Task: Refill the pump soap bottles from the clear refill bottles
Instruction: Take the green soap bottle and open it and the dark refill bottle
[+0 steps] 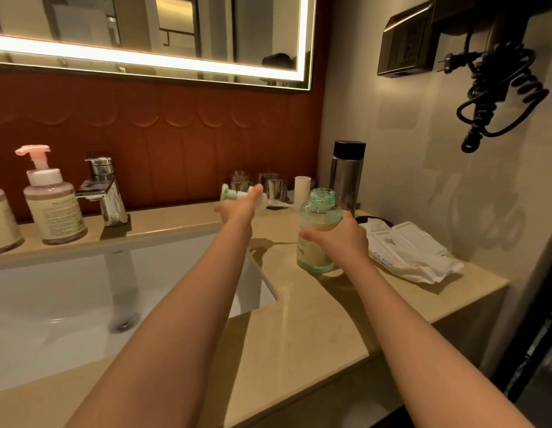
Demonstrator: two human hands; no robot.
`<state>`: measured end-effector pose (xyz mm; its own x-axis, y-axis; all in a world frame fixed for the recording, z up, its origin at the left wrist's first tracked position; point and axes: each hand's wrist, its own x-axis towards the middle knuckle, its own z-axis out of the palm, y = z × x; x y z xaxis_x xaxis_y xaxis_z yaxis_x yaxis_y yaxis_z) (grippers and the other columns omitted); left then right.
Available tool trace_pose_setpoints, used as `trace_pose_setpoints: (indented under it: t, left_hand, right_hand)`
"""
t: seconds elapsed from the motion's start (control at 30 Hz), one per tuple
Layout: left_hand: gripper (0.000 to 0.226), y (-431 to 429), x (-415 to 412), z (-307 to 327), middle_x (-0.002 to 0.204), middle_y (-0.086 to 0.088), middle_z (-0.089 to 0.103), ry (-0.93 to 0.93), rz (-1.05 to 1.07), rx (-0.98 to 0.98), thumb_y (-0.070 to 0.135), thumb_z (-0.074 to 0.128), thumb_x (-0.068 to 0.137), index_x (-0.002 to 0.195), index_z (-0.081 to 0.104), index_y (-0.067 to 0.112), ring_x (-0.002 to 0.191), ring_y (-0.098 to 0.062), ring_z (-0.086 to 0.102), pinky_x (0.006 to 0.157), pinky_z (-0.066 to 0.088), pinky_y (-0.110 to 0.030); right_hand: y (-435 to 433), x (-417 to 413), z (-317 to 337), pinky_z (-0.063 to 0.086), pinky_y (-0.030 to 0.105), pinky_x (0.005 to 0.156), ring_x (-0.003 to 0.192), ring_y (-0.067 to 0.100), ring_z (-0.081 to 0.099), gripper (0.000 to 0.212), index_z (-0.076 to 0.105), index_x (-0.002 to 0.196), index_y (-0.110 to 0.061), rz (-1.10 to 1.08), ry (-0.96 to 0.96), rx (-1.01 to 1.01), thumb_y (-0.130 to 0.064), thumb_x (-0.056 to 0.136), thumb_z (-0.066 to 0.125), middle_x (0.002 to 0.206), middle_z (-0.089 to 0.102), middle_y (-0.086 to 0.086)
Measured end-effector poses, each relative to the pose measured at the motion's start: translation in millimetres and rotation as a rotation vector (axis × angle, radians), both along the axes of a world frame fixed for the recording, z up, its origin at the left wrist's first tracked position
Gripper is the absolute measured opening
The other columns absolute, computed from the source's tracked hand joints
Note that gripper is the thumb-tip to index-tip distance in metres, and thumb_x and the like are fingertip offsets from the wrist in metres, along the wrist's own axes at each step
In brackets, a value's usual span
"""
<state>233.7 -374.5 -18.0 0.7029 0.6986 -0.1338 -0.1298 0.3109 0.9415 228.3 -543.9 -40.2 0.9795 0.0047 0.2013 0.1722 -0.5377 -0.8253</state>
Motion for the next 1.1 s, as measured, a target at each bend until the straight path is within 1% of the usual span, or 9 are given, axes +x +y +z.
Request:
trace_pose_setpoints:
  t: [0.07,0.13,0.23,0.43,0.67,0.8,0.9,0.97,1.1]
  left_hand:
    - [0.09,-9.8,7.4,-13.9,0.134,-0.019,0.042,0.077,-0.039,0.043,0.024,0.079,0.071,0.136,0.022,0.004,0.116,-0.033,0.051,0.099,0.046,-0.041]
    - [0.091,-20.2,14.8,-27.8,0.132,-0.019,0.045,0.121,-0.081,0.199,0.025,0.079,0.071,0.138,0.019,0.009,0.111,-0.033,0.055,0.096,0.048,-0.042]
    - [0.08,-31.8,21.3,-39.5,0.13,-0.016,0.049,0.199,-0.169,0.45,0.03,0.076,0.075,0.133,0.024,0.013,0.109,-0.032,0.057,0.093,0.05,-0.044]
    - [0.081,-38.3,27.3,-45.3,0.143,-0.019,0.03,0.482,-0.199,0.776,0.045,0.064,0.082,0.14,0.024,0.005,0.127,-0.033,0.039,0.1,0.038,-0.04]
    - [0.078,-37.8,25.3,-38.4,0.145,-0.019,0.026,0.413,-0.262,0.827,0.034,0.065,0.085,0.143,0.02,0.007,0.122,-0.033,0.046,0.096,0.042,-0.037]
    - [0.062,-34.1,23.9,-33.7,0.138,-0.015,0.035,0.326,-0.303,0.903,0.026,0.067,0.082,0.134,0.035,0.01,0.106,-0.028,0.057,0.09,0.049,-0.038]
    - [0.051,-33.3,22.4,-27.3,0.137,-0.01,0.04,0.242,-0.337,1.089,0.014,0.063,0.082,0.13,0.043,0.014,0.113,-0.023,0.05,0.092,0.042,-0.032]
    - [0.049,-33.3,20.5,-20.5,0.136,-0.009,0.042,0.188,-0.329,1.149,0.009,0.06,0.082,0.128,0.045,0.014,0.117,-0.021,0.046,0.092,0.038,-0.029]
    - [0.04,-35.5,16.7,0.6,0.131,-0.008,0.048,0.085,-0.345,1.115,0.01,0.055,0.086,0.126,0.049,0.012,0.1,-0.014,0.047,0.078,0.037,-0.025]
  right_hand:
    - [-0.5,1.5,-1.7,0.049,0.04,0.09,0.123,0.026,0.048,0.084,0.039,0.136,-0.015,0.005,-0.004,0.004,-0.042,0.066,0.08,0.135,0.05,0.005]
    - [-1.4,3.5,-3.0,0.049,0.04,0.09,0.122,0.025,0.049,0.085,0.039,0.136,-0.016,0.005,-0.015,0.003,-0.042,0.066,0.08,0.135,0.051,0.004]
    - [-2.0,5.1,-5.3,0.048,0.04,0.09,0.122,0.024,0.049,0.085,0.039,0.136,-0.019,0.008,-0.02,-0.001,-0.044,0.066,0.079,0.135,0.051,0.002]
    - [-3.2,4.2,-5.0,0.047,0.038,0.09,0.122,0.023,0.049,0.087,0.038,0.137,-0.02,0.005,-0.021,-0.009,-0.047,0.065,0.079,0.135,0.051,0.001]
    - [-4.9,4.4,0.4,0.044,0.039,0.094,0.125,0.023,0.045,0.088,0.036,0.137,-0.017,0.063,0.016,0.034,-0.04,0.065,0.082,0.137,0.048,0.002]
    - [-8.7,7.6,9.1,0.042,0.039,0.096,0.127,0.025,0.044,0.085,0.033,0.137,-0.015,0.126,0.103,0.106,-0.026,0.068,0.082,0.139,0.046,0.005]
    - [-9.0,10.2,11.9,0.042,0.041,0.097,0.129,0.028,0.041,0.093,0.024,0.142,-0.013,0.096,0.134,0.07,-0.028,0.069,0.081,0.143,0.041,0.007]
    - [-11.8,12.0,12.5,0.04,0.043,0.099,0.131,0.029,0.038,0.1,0.021,0.144,-0.012,0.09,0.155,0.065,-0.03,0.067,0.082,0.145,0.039,0.007]
    - [-20.2,12.9,21.0,0.036,0.046,0.104,0.134,0.03,0.035,0.102,0.018,0.144,-0.012,0.156,0.217,0.129,-0.026,0.067,0.083,0.147,0.035,0.009]
